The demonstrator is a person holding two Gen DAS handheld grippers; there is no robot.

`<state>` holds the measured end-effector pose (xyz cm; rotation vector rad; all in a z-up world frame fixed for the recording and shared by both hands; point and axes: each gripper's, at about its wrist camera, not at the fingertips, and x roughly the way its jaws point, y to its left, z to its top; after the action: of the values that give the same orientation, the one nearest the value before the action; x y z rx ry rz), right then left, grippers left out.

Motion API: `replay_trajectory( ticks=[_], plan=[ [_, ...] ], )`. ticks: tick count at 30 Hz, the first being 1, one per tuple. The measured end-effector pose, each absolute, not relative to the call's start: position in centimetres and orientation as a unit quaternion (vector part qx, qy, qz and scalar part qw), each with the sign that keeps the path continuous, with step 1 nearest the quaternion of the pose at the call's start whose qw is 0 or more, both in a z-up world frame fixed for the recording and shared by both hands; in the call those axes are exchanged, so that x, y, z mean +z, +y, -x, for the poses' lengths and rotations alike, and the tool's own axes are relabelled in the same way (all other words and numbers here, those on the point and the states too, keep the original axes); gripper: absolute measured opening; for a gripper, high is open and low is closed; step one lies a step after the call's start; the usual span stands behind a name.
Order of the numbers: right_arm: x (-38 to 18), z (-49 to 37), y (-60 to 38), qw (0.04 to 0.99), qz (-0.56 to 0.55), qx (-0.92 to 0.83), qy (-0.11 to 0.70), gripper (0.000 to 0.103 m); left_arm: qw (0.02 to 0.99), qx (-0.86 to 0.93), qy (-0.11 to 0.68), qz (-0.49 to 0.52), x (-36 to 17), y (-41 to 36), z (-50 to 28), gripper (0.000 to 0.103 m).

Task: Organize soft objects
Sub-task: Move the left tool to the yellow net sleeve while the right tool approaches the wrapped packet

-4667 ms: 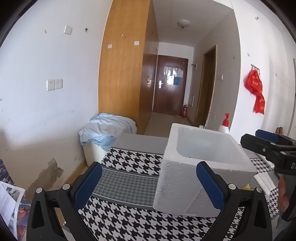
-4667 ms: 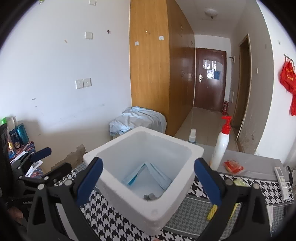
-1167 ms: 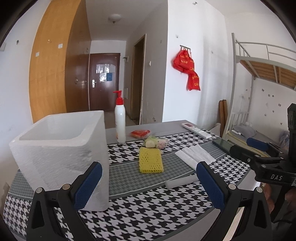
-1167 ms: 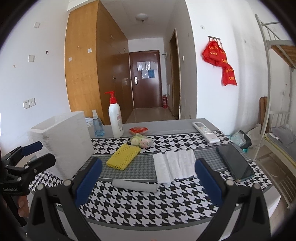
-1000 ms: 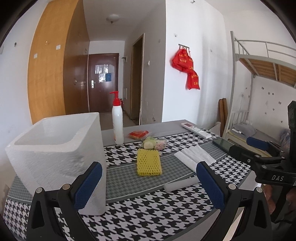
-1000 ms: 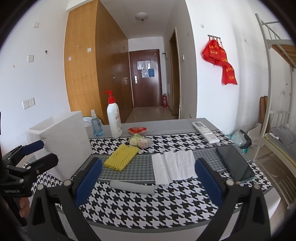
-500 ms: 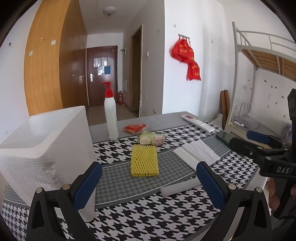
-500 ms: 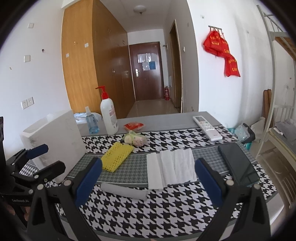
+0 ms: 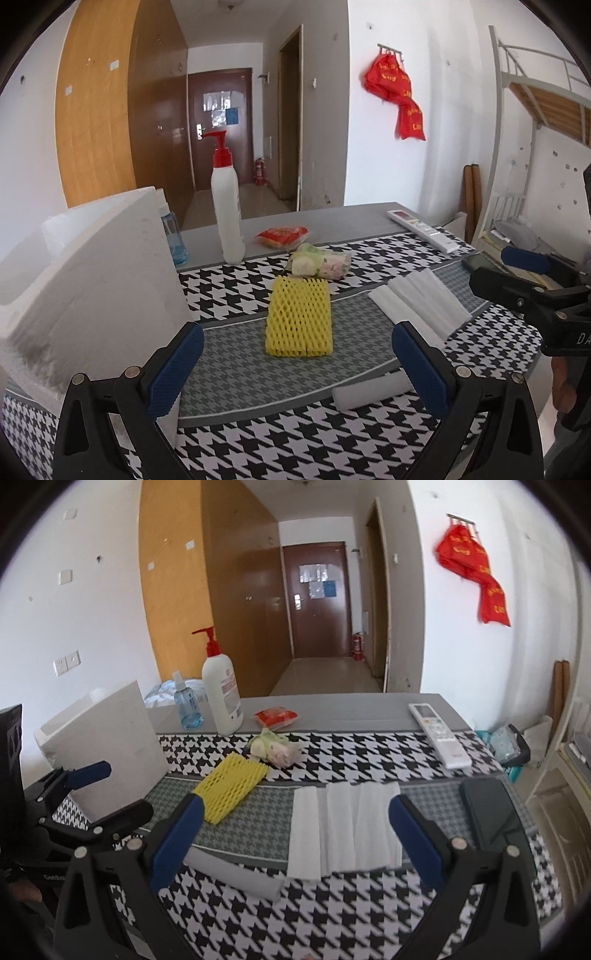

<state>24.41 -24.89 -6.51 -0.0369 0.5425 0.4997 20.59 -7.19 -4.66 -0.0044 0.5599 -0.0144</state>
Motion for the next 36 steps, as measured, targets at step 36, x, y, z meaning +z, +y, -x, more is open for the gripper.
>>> replay_trajectory(
  ticks=[36],
  plan=[
    [-8.1,-35.4,-19.8,0.881,0.113,0.321,0.33,0.081,0.918,0.005,0.397,0.02,-8.5,-7.1,-29.3,0.087]
  ],
)
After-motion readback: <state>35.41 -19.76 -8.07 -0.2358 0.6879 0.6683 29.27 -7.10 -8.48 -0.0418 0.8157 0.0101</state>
